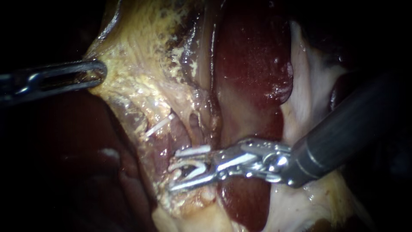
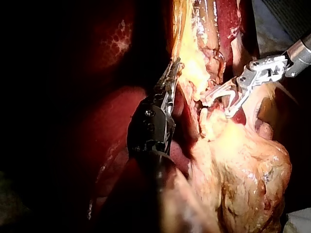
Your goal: Clipping third clip right tube
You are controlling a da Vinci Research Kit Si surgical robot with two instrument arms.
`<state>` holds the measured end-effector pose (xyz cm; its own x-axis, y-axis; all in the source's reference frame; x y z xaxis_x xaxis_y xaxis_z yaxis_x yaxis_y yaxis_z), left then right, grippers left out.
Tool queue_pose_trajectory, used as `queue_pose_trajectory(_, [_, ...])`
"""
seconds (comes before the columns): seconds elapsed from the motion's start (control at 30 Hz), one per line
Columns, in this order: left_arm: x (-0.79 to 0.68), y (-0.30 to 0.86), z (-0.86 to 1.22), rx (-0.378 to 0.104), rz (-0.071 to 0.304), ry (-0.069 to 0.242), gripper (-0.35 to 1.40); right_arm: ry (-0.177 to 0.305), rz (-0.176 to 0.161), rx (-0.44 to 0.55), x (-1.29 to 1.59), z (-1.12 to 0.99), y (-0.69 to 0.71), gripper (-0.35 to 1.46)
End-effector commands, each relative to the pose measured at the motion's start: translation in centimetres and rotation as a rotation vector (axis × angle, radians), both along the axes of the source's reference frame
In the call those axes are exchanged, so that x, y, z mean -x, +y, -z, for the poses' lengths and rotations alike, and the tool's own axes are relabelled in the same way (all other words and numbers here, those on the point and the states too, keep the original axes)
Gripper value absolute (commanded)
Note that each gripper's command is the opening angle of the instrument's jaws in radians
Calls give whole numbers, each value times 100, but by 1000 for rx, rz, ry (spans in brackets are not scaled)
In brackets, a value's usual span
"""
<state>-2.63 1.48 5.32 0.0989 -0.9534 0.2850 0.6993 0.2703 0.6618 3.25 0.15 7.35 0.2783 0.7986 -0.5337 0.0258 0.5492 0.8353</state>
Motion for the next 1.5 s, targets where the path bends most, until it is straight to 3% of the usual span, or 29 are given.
queue_pose_trajectory(0.03, [0,0,0,0,0,0,-35,8,-8,4,3,5,3,60])
queue_pose_trajectory(0.23, [0,0,0,0,0,0,-35,9,-26,22,14,22,18,60])
queue_pose_trajectory(0.43, [0,0,0,0,0,0,-35,-6,-52,45,30,24,31,60])
queue_pose_trajectory(0.63, [0,0,0,0,0,0,-35,-47,-90,75,39,7,41,60])
queue_pose_trajectory(0.77, [0,0,0,0,0,0,-35,-95,-89,91,39,-9,42,60])
queue_pose_trajectory(1.1, [0,0,0,0,0,0,-35,-125,-80,110,16,-39,30,60])
queue_pose_trajectory(1.33, [0,0,0,0,0,0,-35,-92,-45,89,-9,-54,13,60])
queue_pose_trajectory(1.5, [0,0,0,0,0,0,-35,1,-61,-18,-11,-50,10,60])
